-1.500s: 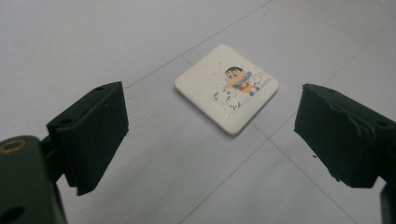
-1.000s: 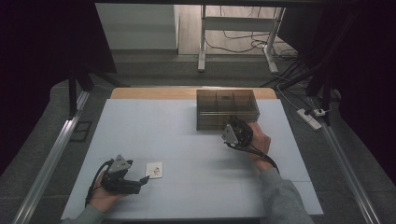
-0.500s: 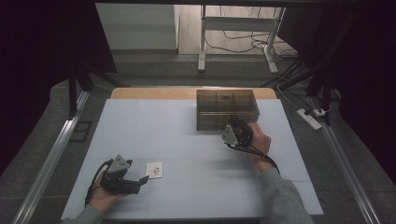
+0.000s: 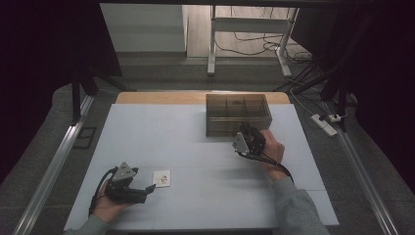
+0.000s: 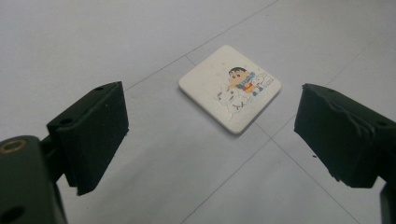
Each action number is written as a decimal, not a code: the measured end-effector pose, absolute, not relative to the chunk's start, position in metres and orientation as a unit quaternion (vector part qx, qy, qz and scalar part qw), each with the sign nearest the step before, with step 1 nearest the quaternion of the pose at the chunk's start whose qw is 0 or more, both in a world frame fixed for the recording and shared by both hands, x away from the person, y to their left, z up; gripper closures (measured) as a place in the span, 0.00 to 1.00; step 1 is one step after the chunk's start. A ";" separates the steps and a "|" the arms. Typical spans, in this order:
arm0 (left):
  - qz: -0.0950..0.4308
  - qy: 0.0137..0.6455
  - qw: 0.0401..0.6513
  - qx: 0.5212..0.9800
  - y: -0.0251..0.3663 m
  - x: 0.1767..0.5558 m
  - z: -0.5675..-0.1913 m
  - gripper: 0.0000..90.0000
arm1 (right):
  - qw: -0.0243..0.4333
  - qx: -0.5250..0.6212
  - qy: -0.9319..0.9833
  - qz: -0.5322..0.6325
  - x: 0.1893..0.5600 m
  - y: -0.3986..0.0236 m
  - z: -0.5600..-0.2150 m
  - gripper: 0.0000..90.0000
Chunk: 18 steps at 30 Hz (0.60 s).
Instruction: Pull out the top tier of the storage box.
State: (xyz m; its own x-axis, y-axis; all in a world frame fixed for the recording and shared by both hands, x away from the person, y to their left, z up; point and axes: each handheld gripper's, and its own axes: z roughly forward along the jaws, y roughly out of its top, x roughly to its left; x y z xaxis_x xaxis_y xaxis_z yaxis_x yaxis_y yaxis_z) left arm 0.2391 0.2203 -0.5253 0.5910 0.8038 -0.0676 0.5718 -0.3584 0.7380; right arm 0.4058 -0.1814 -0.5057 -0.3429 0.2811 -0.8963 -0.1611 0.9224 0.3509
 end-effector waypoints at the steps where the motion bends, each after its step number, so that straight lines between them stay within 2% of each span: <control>1: 0.155 0.425 0.375 0.809 0.220 0.239 -0.525 0.11 | 0.580 0.040 0.791 0.191 0.405 -0.181 -0.506 0.89; 18: 0.154 0.426 0.373 0.810 0.220 0.239 -0.526 0.11 | 0.580 0.036 0.792 0.188 0.398 -0.182 -0.504 0.89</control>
State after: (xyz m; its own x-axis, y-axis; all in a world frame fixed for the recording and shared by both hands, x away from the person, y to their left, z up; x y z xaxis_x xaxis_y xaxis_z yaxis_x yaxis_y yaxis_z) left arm 0.2394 0.2203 -0.5258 0.5890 0.8052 -0.0687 0.5756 -0.3583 0.7351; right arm 0.3981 -0.1818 -0.5044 -0.3243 0.2745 -0.9053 -0.1615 0.9269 0.3389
